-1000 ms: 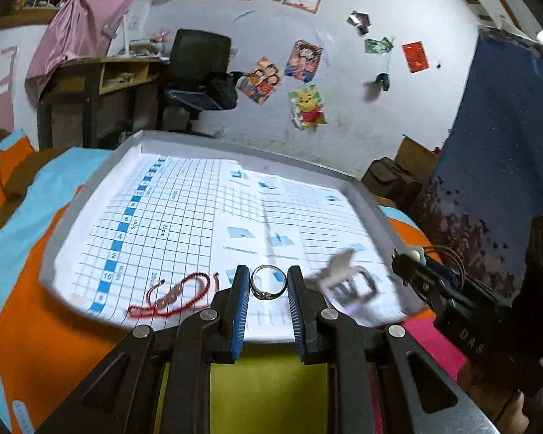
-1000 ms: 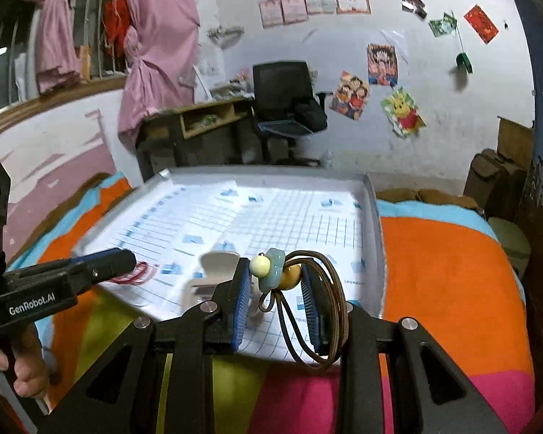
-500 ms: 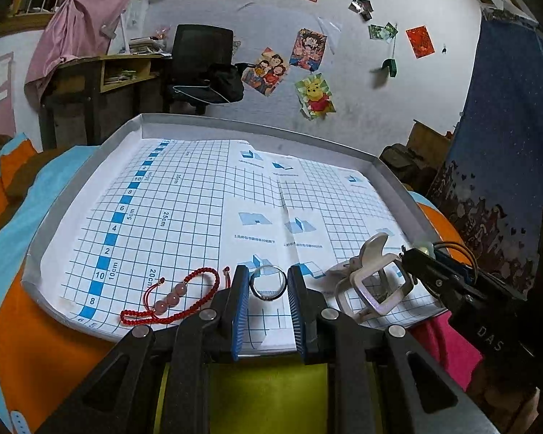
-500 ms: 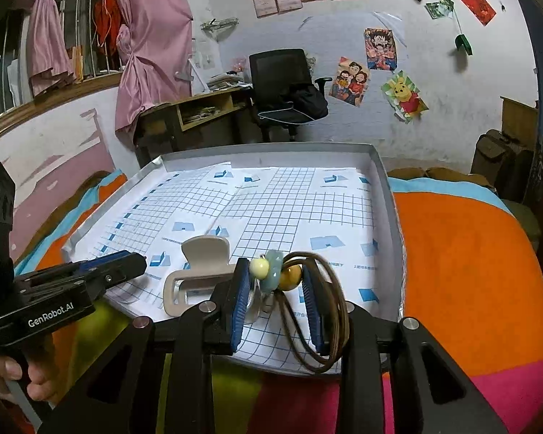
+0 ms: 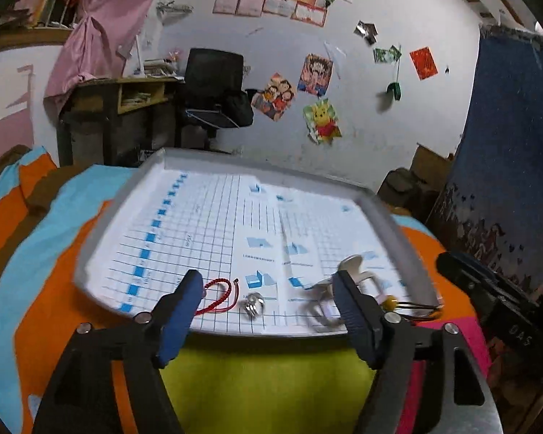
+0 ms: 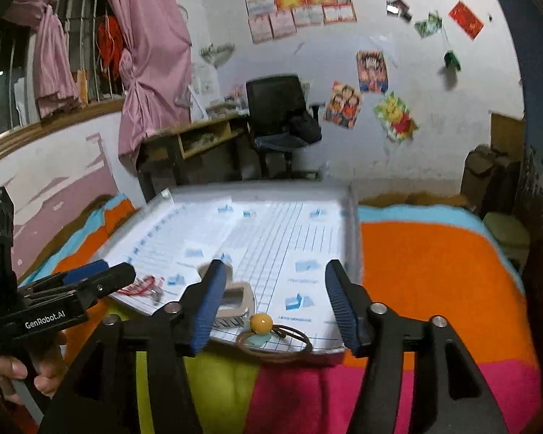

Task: Organize jewelry
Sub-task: 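Withdraw both open tools from the tray back over the bedspread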

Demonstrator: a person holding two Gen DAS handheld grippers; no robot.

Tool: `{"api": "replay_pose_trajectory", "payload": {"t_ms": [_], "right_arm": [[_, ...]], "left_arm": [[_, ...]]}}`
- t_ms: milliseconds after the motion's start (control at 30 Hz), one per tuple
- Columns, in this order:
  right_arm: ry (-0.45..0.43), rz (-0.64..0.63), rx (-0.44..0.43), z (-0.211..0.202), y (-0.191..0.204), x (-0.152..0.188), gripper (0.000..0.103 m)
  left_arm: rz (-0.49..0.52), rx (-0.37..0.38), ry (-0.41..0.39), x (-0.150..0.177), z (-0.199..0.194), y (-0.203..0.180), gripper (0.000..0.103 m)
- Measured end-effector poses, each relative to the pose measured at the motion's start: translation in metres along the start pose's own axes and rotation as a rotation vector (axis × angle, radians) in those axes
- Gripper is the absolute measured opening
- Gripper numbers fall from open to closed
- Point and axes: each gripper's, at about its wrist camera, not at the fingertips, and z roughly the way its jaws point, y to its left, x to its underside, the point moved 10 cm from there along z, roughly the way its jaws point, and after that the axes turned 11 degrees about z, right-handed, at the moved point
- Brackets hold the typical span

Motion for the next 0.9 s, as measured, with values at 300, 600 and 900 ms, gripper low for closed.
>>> {"api": "replay_pose_trajectory", "payload": {"t_ms": [300, 600, 900], "right_arm": [[-0.147, 0.015, -0.036, -0.119, 0.027, -0.020, 0.090], [-0.251, -0.008, -0.097, -0.237, 0.065, 0.001, 0.101], [-0.323, -0.084, -0.128, -0.327, 0.109, 0.053, 0.102]], "left_arm": [[0.012, -0.066, -0.203, -0.022, -0.131, -0.003, 0.103], [0.028, -0.095, -0.283, 0.008, -0.251, -0.005, 0.103], [-0.001, -0.121, -0.278, 0.067, -0.325, 0.006, 0.103]]}}
